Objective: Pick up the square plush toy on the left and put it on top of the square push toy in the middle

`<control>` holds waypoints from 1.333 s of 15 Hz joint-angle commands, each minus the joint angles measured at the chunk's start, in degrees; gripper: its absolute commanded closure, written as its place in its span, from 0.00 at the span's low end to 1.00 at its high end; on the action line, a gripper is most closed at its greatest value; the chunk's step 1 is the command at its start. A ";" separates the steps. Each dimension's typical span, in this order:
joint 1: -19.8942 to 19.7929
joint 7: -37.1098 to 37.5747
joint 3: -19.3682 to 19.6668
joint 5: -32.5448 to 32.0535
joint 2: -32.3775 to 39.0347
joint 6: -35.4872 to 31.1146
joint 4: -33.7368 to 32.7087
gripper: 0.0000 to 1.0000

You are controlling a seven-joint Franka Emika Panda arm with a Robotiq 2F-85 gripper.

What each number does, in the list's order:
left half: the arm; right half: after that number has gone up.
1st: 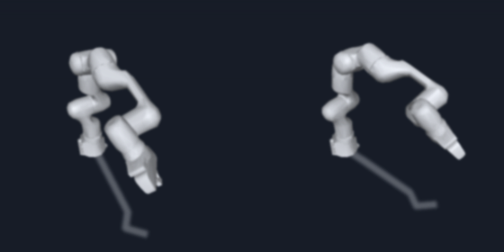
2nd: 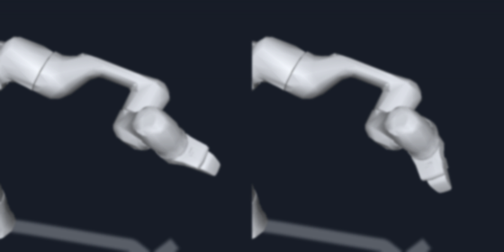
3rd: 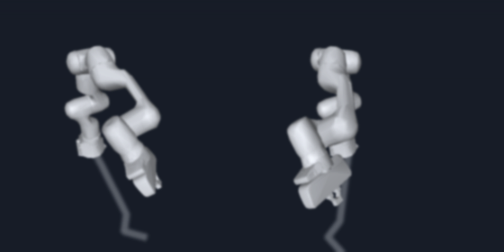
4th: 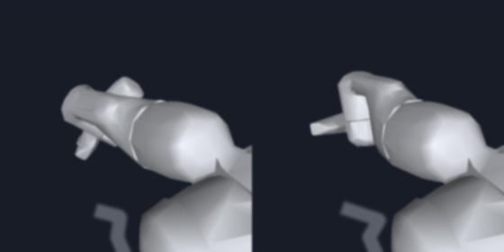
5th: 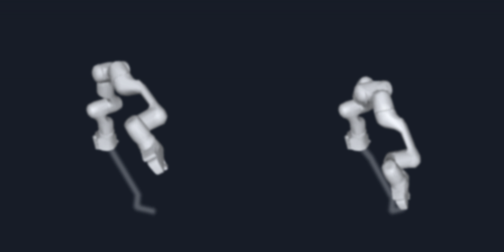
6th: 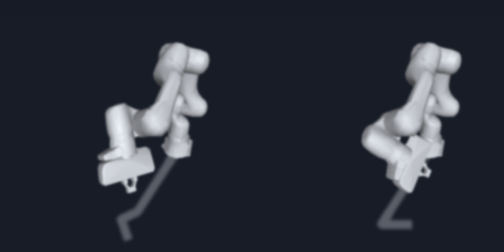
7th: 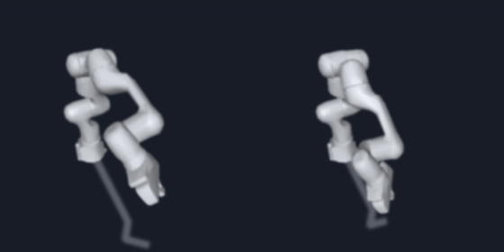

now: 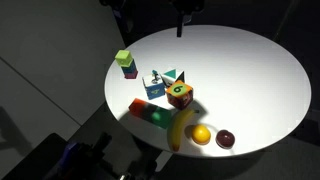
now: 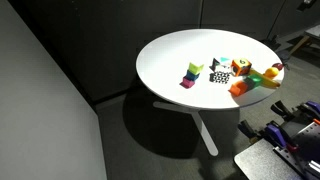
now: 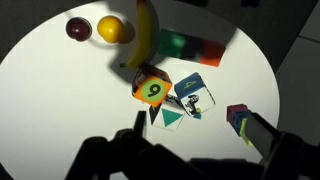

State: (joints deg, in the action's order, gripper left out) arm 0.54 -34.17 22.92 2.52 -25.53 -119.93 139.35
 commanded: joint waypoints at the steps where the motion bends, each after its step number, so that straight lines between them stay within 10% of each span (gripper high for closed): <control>1: -2.10 -0.83 -1.91 1.06 0.38 0.17 -0.17 0.00; 20: -2.15 3.41 -9.43 -1.67 7.05 -9.22 -0.99 0.00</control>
State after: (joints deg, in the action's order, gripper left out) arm -0.49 -32.82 15.51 2.37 -21.02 -126.91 139.41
